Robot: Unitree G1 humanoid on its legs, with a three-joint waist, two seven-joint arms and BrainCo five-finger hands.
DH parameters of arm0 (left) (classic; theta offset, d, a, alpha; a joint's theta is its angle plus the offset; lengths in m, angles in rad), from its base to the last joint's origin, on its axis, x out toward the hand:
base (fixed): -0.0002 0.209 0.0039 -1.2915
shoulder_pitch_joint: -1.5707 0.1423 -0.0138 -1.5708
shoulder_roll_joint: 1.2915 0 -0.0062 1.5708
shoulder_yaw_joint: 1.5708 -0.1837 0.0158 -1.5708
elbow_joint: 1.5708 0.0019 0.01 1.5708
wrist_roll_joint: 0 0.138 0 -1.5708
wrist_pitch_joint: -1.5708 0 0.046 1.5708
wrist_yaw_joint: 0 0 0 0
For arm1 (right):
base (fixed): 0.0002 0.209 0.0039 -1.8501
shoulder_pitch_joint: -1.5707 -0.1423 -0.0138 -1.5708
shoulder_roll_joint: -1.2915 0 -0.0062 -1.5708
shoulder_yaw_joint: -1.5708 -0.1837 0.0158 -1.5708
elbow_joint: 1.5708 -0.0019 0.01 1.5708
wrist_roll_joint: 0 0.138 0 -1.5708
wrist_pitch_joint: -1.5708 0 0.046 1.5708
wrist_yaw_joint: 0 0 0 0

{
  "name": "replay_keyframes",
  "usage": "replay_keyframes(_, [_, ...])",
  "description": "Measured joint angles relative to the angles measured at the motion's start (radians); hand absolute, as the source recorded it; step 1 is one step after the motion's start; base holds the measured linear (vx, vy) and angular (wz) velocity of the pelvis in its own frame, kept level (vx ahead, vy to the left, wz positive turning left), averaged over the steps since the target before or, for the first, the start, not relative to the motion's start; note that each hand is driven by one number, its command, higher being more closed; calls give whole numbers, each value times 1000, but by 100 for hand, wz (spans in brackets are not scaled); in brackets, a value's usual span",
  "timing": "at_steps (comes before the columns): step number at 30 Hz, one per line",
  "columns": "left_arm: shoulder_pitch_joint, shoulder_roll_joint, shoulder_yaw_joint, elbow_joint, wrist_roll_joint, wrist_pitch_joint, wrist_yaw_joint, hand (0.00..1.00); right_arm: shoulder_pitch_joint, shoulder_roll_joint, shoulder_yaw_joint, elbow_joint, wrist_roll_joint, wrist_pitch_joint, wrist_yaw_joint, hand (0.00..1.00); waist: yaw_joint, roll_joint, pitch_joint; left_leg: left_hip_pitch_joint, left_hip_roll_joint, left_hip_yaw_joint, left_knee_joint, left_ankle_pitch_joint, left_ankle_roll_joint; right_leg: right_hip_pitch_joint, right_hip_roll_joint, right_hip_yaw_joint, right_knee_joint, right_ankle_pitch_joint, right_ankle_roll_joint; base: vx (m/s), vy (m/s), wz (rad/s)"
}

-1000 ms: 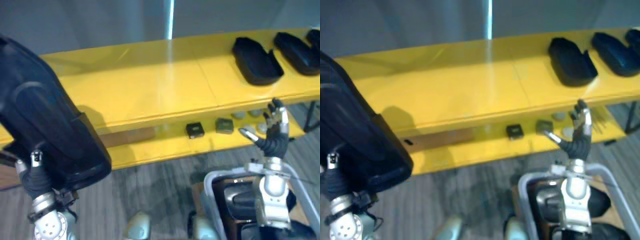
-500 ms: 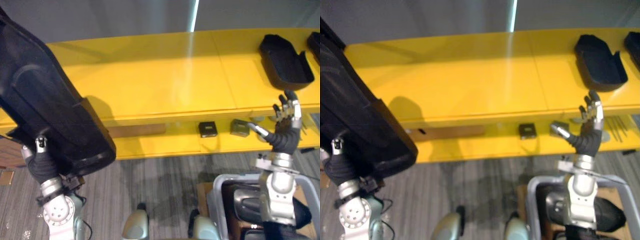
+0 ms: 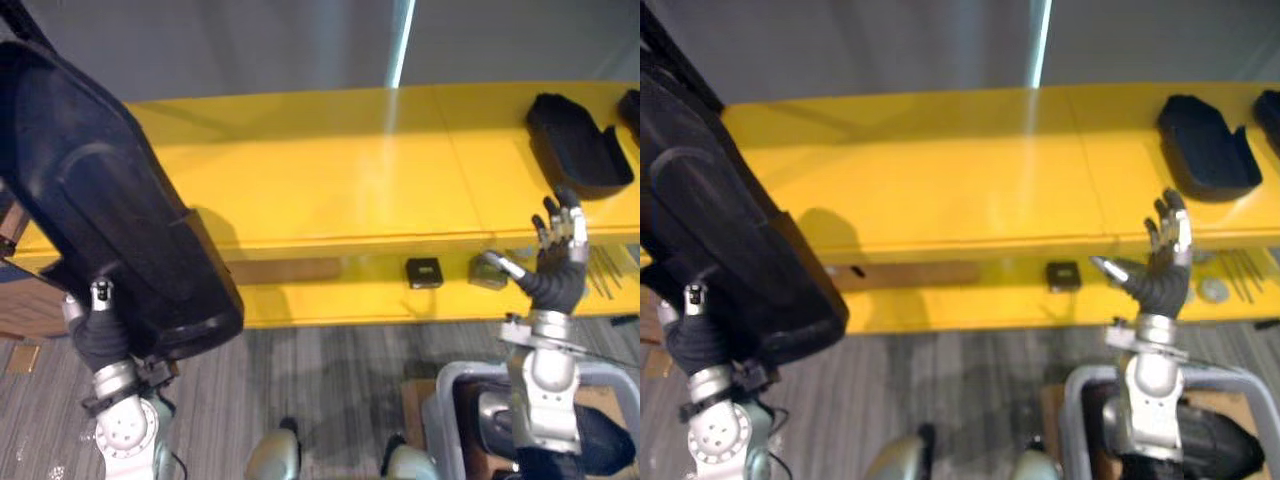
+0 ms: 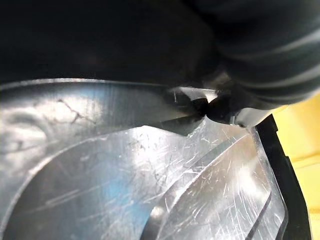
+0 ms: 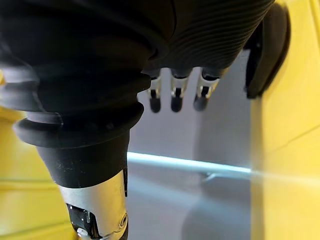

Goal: Walk over and take plastic housings, then place them on the shelf

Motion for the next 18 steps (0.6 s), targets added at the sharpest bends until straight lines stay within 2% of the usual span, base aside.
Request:
replay_keyframes(5, [7, 1, -3, 0, 1, 3, -47, 100, 6, 13, 0, 9, 0, 8, -7, 0, 0, -5, -28, 5, -1, 21, -29, 15, 8, 1, -1, 8, -39, 38, -13, -19, 41, -7])
replay_keyframes(7, [7, 4, -5, 0, 1, 17, -69, 100, 16, 21, 1, 9, 0, 23, -16, 0, 0, -8, -33, 18, 2, 46, -38, 15, 9, 3, 0, 29, -52, 52, -10, -36, 48, -30])
replay_keyframes(10, [-23, 64, -24, 0, 1, 55, -86, 100, 55, 23, -2, 9, 1, 34, -17, 0, -16, -15, -42, 29, 15, 94, -44, 7, 14, 2, 0, 55, -69, 70, -8, -38, 41, -27])
replay_keyframes(13, [-83, 123, -42, 20, 2, 98, -87, 100, 88, 23, -8, 2, 3, 39, 6, 0, -45, -19, -58, 52, 31, 170, -69, 14, 16, 1, 0, 83, -91, 86, 0, -23, 17, -30])
replay_keyframes(14, [-122, 132, -43, 44, 1, 117, -86, 100, 97, 23, -8, 1, 15, 39, 21, 0, -60, -17, -63, 61, 31, 185, -76, 16, 16, -1, -1, 92, -95, 92, 8, -13, 23, -40])
replay_keyframes(16, [-178, 153, -44, 91, 1, 147, -85, 100, 117, 23, -8, -8, 35, 44, 50, 0, -64, -15, -65, 90, 32, 221, -95, 24, 12, -2, 1, 127, -101, 94, 10, -9, 21, -47])
replay_keyframes(17, [-209, 167, -45, 118, 1, 163, -84, 100, 130, 22, -8, -17, 53, 48, 73, 0, -85, -12, -69, 93, 31, 227, -99, 26, 13, -2, 1, 138, -109, 95, 12, 4, 1, -23])
replay_keyframes(18, [-222, 173, -45, 127, 0, 173, -83, 100, 133, 22, -8, -18, 69, 50, 87, 0, -94, -11, -69, 97, 31, 235, -104, 30, 14, -4, 1, 142, -111, 96, 13, 10, -2, -37])
